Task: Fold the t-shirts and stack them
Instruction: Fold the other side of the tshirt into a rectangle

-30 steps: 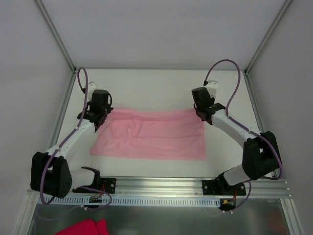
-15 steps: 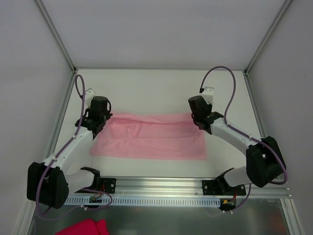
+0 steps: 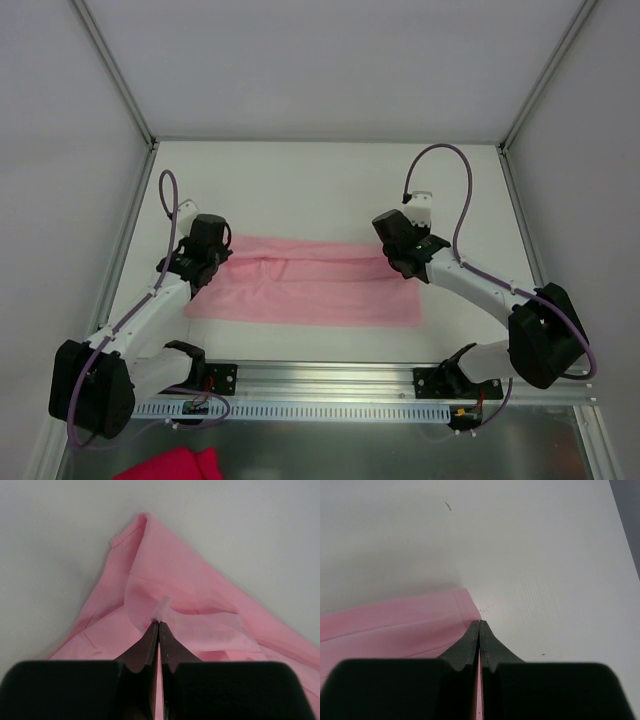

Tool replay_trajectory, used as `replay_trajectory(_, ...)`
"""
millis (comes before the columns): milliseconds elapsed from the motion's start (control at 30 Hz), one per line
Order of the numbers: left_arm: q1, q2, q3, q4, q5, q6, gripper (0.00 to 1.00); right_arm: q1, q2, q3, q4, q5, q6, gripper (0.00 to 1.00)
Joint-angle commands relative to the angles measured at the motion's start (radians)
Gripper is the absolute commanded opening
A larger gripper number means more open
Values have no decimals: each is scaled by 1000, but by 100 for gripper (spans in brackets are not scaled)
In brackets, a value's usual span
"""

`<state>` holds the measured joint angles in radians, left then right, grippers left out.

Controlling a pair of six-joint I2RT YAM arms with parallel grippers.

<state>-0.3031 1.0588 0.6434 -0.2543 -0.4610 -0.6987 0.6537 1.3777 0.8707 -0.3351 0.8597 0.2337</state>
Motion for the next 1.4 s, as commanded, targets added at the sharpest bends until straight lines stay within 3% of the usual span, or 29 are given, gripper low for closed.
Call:
replay_trajectory(0, -34, -34, -16, -29, -45, -42, 0, 20, -28, 19, -79, 71, 84, 1)
replay_trajectory(300, -64, -134, -50, -105, -99, -67, 0, 27, -3, 17, -127, 44, 127, 1)
replay_trajectory(1367, -125, -186, -125, -172, -148, -122, 0, 26, 170, -42, -110, -19, 190, 1)
